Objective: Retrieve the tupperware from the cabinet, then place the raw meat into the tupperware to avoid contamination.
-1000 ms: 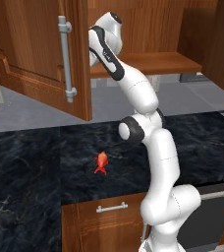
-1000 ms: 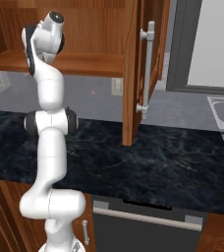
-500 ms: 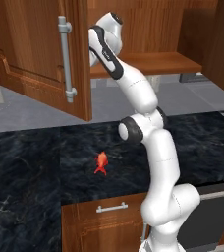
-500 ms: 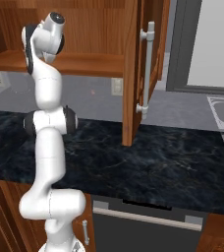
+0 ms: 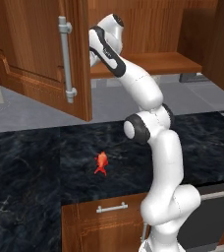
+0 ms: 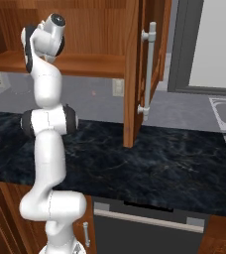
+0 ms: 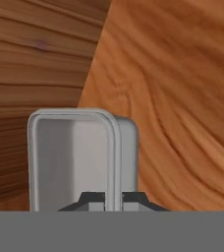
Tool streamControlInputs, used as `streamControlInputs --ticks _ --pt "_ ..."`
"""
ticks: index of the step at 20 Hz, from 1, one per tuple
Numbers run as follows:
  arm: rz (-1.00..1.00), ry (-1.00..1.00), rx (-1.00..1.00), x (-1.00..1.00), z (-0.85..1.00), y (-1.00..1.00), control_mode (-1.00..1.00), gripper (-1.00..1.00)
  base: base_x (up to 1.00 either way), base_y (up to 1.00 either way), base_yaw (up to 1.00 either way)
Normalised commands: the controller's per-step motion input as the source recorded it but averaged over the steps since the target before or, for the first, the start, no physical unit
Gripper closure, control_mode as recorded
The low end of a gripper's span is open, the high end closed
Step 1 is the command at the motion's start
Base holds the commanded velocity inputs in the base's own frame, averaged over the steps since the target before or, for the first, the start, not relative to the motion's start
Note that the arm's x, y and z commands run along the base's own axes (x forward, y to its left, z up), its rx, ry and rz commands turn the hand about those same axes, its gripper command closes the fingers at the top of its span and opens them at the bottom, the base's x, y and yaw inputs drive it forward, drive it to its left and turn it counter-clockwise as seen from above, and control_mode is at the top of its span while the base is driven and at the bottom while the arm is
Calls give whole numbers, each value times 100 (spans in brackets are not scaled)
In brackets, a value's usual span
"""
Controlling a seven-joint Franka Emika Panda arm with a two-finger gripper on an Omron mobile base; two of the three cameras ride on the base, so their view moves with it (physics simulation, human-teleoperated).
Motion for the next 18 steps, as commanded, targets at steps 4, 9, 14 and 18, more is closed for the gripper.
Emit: streamControlInputs --ticks 4,9,14,18 --pt "0 0 0 0 -16 9 -100 100 0 0 0" --pt "0 -7 0 2 -14 12 -100 100 0 0 0" --pt "-2 -12 8 0 -8 3 -100 100 0 0 0" --pt "-5 -11 8 -14 0 -2 -100 100 0 0 0"
